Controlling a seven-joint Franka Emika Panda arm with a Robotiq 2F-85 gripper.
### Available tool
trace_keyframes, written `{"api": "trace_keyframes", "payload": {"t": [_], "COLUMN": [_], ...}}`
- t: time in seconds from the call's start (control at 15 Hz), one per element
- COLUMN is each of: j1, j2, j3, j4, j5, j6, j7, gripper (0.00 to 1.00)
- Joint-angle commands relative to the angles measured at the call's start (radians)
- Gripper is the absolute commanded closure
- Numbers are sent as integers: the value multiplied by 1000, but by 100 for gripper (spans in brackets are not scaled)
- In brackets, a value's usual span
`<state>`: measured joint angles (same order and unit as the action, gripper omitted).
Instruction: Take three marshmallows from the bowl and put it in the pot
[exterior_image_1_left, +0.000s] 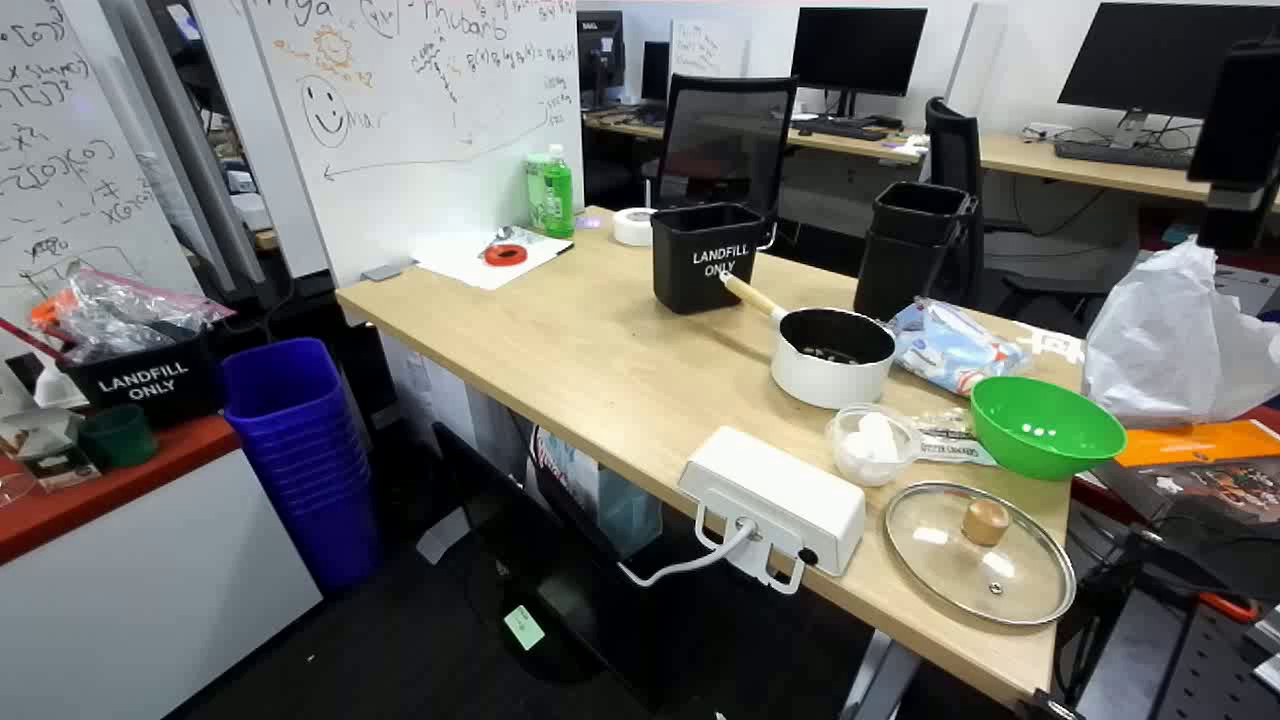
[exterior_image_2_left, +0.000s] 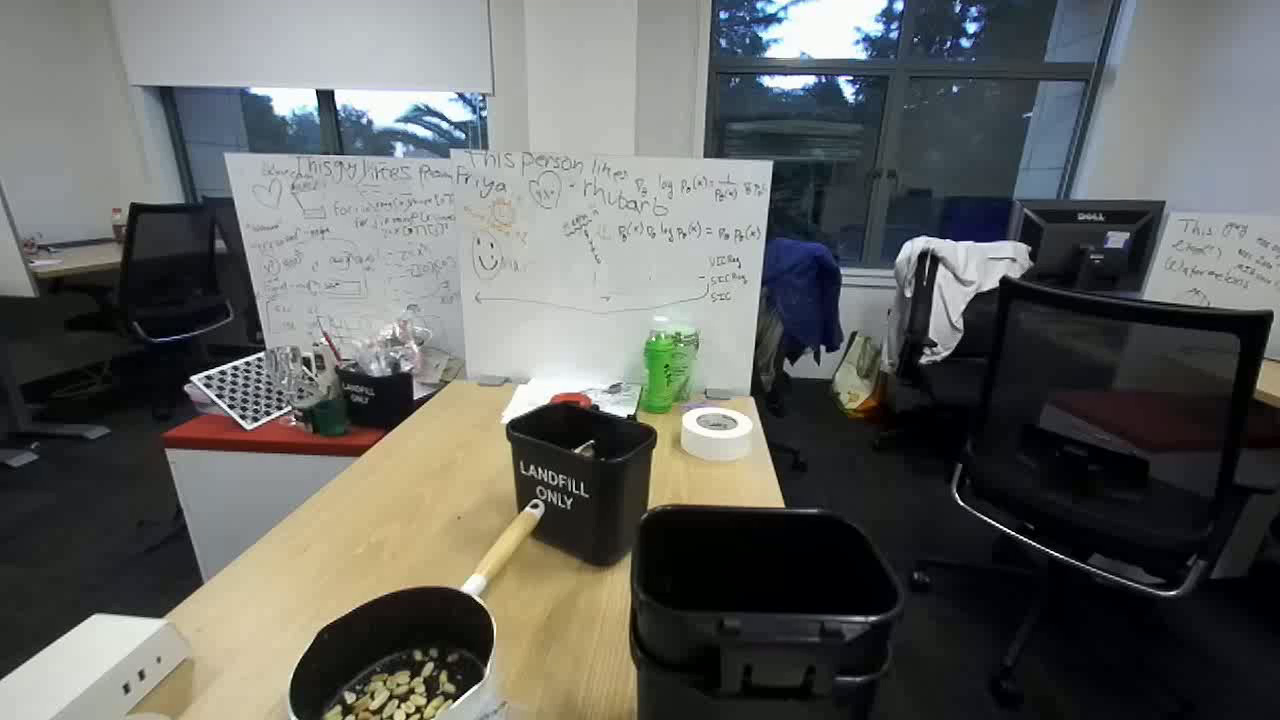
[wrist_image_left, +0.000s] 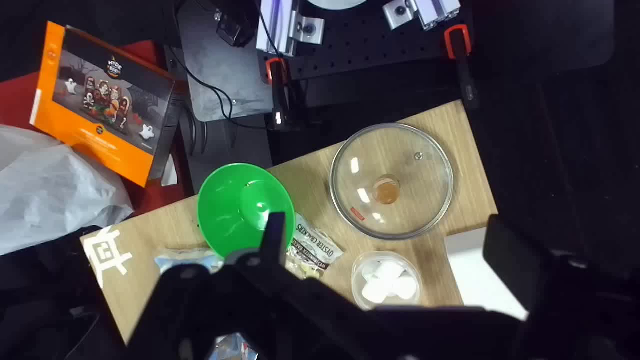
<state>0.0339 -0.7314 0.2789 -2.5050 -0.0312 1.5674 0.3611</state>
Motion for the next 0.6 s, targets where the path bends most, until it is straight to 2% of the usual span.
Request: {"api": "trace_keyframes", "payload": {"t": [0.0, 0.27, 0.53], "j1": [15, 2, -7], "j2": [4, 42, 111], "j3": [-12, -24, -48], "j4": [2, -15, -45], "j5": [-7, 43, 120], "j6": [-2, 47, 176], "j7": [8, 59, 115], "gripper": [0, 0, 0]}}
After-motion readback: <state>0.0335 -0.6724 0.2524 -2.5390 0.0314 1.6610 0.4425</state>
